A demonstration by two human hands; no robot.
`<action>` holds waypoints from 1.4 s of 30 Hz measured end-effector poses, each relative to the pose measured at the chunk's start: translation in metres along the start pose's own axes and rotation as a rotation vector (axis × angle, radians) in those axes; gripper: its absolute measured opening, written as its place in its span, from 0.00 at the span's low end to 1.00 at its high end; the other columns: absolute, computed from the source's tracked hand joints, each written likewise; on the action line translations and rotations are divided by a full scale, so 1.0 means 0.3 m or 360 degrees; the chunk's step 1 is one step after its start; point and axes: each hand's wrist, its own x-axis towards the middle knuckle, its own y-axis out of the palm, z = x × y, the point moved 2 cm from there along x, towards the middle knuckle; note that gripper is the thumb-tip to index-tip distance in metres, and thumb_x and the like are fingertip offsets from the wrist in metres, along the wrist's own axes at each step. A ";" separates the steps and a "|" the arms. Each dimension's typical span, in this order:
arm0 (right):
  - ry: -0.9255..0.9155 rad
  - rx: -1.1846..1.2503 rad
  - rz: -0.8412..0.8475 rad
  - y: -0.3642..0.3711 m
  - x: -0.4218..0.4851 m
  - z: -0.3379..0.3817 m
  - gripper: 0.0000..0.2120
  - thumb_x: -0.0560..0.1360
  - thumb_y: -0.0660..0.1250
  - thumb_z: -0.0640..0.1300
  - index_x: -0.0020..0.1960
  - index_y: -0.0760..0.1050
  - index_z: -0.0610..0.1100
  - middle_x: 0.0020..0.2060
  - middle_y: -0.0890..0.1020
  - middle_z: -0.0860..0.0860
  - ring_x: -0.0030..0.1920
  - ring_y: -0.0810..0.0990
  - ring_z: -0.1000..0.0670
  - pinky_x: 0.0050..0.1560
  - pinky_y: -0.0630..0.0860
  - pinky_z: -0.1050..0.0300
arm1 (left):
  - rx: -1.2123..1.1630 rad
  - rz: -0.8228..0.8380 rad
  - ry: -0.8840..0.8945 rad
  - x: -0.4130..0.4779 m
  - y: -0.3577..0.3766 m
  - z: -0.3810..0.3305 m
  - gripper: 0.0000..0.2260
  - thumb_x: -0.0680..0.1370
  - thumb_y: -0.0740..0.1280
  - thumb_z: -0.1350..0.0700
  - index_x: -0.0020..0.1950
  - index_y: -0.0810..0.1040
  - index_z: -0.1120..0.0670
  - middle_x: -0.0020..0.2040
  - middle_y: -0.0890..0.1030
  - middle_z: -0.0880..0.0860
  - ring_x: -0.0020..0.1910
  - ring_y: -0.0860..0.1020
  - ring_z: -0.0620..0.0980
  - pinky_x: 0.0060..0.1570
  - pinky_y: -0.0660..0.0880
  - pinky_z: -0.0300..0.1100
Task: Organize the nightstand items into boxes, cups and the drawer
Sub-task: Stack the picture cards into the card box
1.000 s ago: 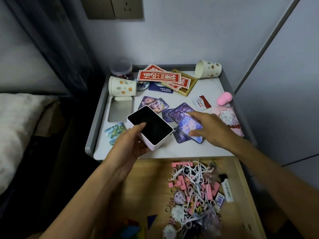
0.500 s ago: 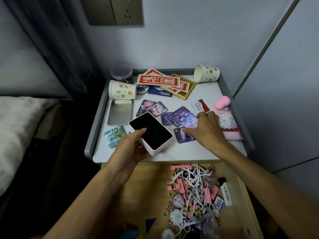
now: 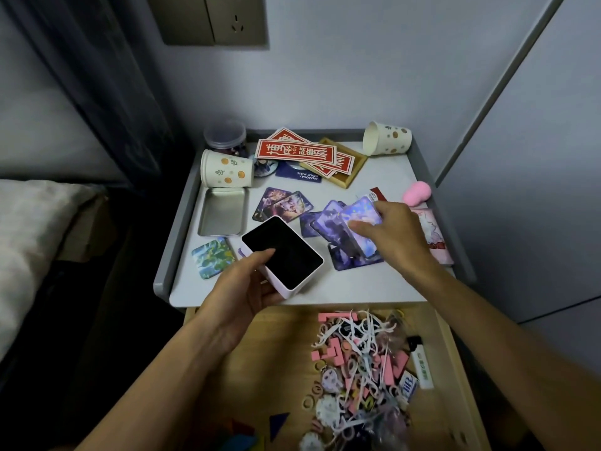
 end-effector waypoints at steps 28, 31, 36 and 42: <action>-0.0369 -0.0712 0.0646 -0.025 0.009 -0.045 0.20 0.68 0.79 0.45 0.57 0.77 0.45 0.54 0.75 0.49 0.54 0.74 0.49 0.56 0.74 0.52 | -0.0091 -0.0027 0.0144 -0.016 -0.016 -0.031 0.09 0.80 0.63 0.57 0.60 0.77 0.54 0.43 0.85 0.53 0.40 0.84 0.51 0.42 0.81 0.44; -0.0338 -0.0843 0.0677 -0.011 0.000 -0.041 0.25 0.70 0.77 0.47 0.64 0.72 0.49 0.59 0.72 0.49 0.60 0.70 0.48 0.61 0.71 0.50 | -0.0059 -0.0031 0.0113 -0.016 -0.012 -0.024 0.09 0.80 0.63 0.57 0.59 0.77 0.55 0.44 0.85 0.54 0.41 0.84 0.52 0.40 0.81 0.43; -0.0233 -0.0873 0.0715 -0.010 -0.005 -0.040 0.29 0.71 0.76 0.53 0.67 0.67 0.49 0.64 0.70 0.46 0.64 0.66 0.46 0.60 0.67 0.51 | -0.0045 -0.0026 0.0091 -0.016 -0.010 -0.023 0.11 0.80 0.63 0.56 0.61 0.77 0.55 0.47 0.84 0.56 0.43 0.83 0.53 0.43 0.81 0.45; -0.0131 -0.1051 0.0786 -0.010 -0.010 -0.041 0.32 0.66 0.78 0.58 0.64 0.71 0.46 0.59 0.74 0.46 0.60 0.71 0.45 0.57 0.70 0.51 | 0.0016 -0.0115 0.0090 -0.023 -0.001 -0.026 0.09 0.80 0.64 0.57 0.59 0.77 0.55 0.45 0.85 0.55 0.40 0.83 0.52 0.39 0.80 0.45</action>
